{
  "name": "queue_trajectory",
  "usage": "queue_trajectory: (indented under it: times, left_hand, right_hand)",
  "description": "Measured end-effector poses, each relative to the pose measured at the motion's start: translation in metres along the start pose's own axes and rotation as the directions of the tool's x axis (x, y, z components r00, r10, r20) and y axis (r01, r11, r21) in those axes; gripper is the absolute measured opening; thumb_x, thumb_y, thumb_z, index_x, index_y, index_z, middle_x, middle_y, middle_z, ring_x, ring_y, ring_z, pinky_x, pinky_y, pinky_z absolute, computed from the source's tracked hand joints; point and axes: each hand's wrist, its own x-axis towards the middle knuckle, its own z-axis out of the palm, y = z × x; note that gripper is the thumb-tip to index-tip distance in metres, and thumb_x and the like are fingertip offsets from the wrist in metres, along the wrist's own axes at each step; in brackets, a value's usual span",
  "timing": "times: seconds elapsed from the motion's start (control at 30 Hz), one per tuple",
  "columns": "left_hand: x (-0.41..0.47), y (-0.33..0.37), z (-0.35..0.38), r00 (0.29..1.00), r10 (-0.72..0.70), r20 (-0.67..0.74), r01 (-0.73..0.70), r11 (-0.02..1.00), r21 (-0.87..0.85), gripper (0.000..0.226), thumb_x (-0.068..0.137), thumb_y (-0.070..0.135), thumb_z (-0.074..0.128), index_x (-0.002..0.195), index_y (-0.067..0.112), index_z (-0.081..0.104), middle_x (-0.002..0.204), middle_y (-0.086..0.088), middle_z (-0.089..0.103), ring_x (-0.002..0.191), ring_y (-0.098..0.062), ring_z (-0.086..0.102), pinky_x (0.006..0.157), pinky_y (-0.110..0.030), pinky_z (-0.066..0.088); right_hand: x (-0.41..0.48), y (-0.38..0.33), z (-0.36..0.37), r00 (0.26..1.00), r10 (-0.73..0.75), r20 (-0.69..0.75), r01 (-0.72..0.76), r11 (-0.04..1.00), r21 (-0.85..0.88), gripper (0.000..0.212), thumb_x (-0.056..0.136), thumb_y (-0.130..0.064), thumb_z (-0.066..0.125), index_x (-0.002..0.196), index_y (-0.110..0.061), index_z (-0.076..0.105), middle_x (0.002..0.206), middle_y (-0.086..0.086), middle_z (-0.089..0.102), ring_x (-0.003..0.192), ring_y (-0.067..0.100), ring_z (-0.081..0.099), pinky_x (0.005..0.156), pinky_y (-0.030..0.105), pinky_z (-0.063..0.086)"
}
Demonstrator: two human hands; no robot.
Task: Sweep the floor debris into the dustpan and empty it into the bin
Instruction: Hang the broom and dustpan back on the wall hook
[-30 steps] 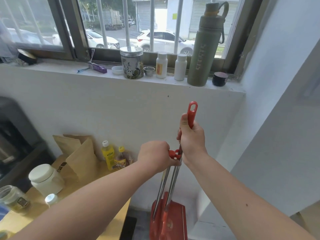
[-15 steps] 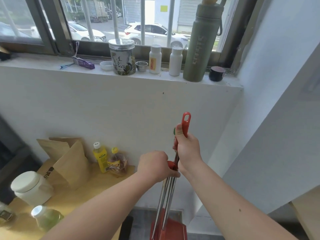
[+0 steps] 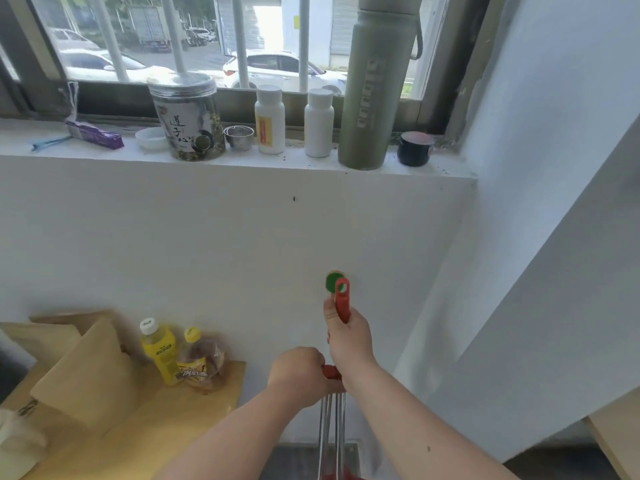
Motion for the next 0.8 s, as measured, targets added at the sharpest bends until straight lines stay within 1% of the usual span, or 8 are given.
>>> queue_trajectory:
  times: [0.17, 0.27, 0.4, 0.53, 0.67, 0.8]
  left_hand:
    - [0.033, -0.010, 0.030, 0.999, 0.009, 0.035, -0.011, 0.999, 0.052, 0.062, 0.068, 0.080, 0.052, 0.084, 0.023, 0.068, 0.077, 0.008, 0.066, 0.068, -0.013, 0.060, 0.058, -0.029, 0.046]
    - [0.044, -0.016, 0.042, 0.998, -0.008, 0.059, 0.005, 0.999, 0.043, 0.060, 0.067, 0.081, 0.053, 0.081, 0.024, 0.068, 0.074, 0.009, 0.065, 0.068, -0.011, 0.062, 0.060, -0.029, 0.051]
    - [0.059, -0.027, 0.055, 0.998, -0.024, 0.059, 0.021, 0.998, 0.058, 0.057, 0.066, 0.083, 0.055, 0.074, 0.027, 0.065, 0.069, 0.010, 0.064, 0.064, -0.009, 0.059, 0.060, -0.028, 0.052]
    - [0.069, -0.033, 0.063, 0.997, -0.035, 0.070, 0.031, 0.997, 0.069, 0.058, 0.067, 0.083, 0.055, 0.076, 0.027, 0.066, 0.070, 0.010, 0.064, 0.065, -0.008, 0.060, 0.060, -0.028, 0.052]
    - [0.085, -0.038, 0.072, 0.996, -0.050, 0.080, 0.044, 0.996, 0.078, 0.057, 0.068, 0.082, 0.055, 0.073, 0.026, 0.064, 0.068, 0.008, 0.064, 0.062, -0.008, 0.058, 0.054, -0.027, 0.046]
    - [0.103, -0.044, 0.081, 0.995, -0.035, 0.095, 0.027, 0.996, 0.090, 0.057, 0.067, 0.081, 0.055, 0.078, 0.026, 0.068, 0.071, 0.009, 0.066, 0.063, -0.008, 0.059, 0.058, -0.028, 0.050]
  right_hand:
    - [0.030, 0.040, 0.008, 0.999, 0.049, 0.018, -0.048, 0.999, -0.025, 0.044, 0.096, -0.051, 0.058, 0.072, -0.016, 0.050, 0.064, 0.004, 0.051, 0.058, 0.017, 0.048, 0.061, 0.032, 0.040]
    - [0.043, 0.058, 0.012, 0.994, 0.083, 0.067, -0.080, 0.996, -0.041, 0.044, 0.097, -0.052, 0.056, 0.073, -0.016, 0.050, 0.066, 0.005, 0.051, 0.059, 0.017, 0.048, 0.062, 0.031, 0.040]
    - [0.052, 0.069, 0.018, 0.986, 0.123, 0.109, -0.121, 0.992, -0.027, 0.043, 0.098, -0.052, 0.054, 0.074, -0.016, 0.051, 0.069, 0.005, 0.052, 0.063, 0.018, 0.049, 0.066, 0.031, 0.042]
    - [0.059, 0.080, 0.022, 0.981, 0.149, 0.122, -0.146, 0.989, -0.037, 0.044, 0.098, -0.052, 0.054, 0.074, -0.016, 0.050, 0.071, 0.007, 0.052, 0.065, 0.019, 0.049, 0.067, 0.031, 0.043]
    - [0.074, 0.087, 0.027, 0.974, 0.186, 0.126, -0.182, 0.982, -0.041, 0.045, 0.097, -0.054, 0.054, 0.074, -0.016, 0.050, 0.072, 0.006, 0.052, 0.066, 0.019, 0.049, 0.068, 0.031, 0.042]
    - [0.081, 0.098, 0.030, 0.972, 0.200, 0.120, -0.197, 0.980, -0.037, 0.044, 0.097, -0.053, 0.055, 0.075, -0.016, 0.050, 0.071, 0.005, 0.052, 0.064, 0.017, 0.048, 0.067, 0.029, 0.042]
